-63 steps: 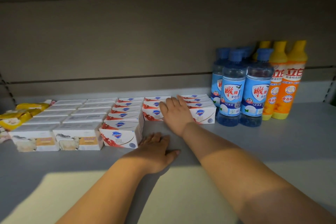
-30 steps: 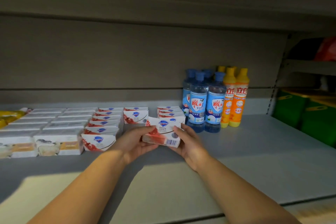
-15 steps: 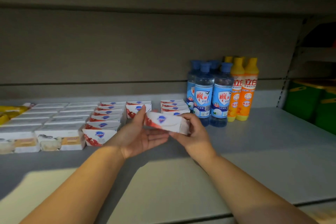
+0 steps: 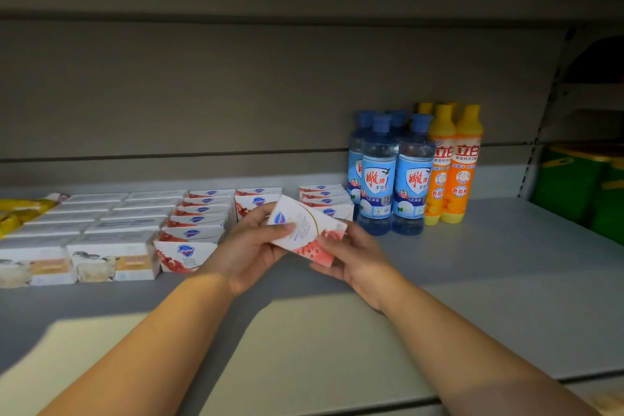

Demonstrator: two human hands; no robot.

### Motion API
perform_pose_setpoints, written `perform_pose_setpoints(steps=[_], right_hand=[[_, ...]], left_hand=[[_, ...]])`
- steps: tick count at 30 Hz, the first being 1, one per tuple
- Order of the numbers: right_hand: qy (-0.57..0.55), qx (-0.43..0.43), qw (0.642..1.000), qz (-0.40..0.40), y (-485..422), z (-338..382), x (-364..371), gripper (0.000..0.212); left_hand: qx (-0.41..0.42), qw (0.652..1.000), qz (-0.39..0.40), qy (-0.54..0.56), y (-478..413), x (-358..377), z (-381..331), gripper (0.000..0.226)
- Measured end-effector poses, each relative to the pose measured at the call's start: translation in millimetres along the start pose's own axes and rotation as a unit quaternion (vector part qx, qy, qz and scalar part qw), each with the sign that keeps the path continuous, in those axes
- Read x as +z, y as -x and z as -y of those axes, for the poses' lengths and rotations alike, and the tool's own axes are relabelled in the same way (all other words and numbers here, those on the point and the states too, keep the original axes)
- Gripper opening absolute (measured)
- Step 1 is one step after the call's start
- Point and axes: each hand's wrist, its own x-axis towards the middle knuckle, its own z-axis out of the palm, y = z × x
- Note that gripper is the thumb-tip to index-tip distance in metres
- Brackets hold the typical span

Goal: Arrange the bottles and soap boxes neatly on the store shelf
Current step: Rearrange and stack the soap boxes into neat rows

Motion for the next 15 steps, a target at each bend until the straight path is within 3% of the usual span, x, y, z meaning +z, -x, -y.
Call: perform_pose_setpoints(steps=[3, 5, 8, 11, 13, 15], right_hand=[[0.091, -0.086, 0.991, -0.040, 0.3, -2.7, 2.4, 0.042], [0.214, -0.199, 0.955, -0.057, 1.2, -2.4, 1.5, 0.046], [0.397, -0.383, 0.834, -0.030, 1.6, -0.9, -2.8, 0.039], [0.466, -0.481, 0.741, -0.038, 2.2, 3.1, -0.6, 0.037], [0.480, -0.493, 0.724, -0.037, 3.8, 4.3, 1.1, 0.040], [0.462, -0.442, 0.768, -0.028, 7.0, 3.0, 1.3, 0.054]], left_hand=[[-0.018, 0.999, 0.005, -0.036, 1.4, 1.3, -1.1, 0.039], [-0.069, 0.996, -0.006, -0.053, 0.2, 1.9, -2.0, 0.047], [-0.152, 0.986, -0.033, -0.052, -0.7, 0.8, -3.3, 0.046], [-0.161, 0.986, -0.026, 0.027, 0.9, -2.6, -6.5, 0.040], [-0.142, 0.988, -0.024, 0.057, 1.4, -4.4, -7.7, 0.036], [-0.120, 0.990, -0.027, 0.069, 0.9, -5.5, -6.5, 0.027]])
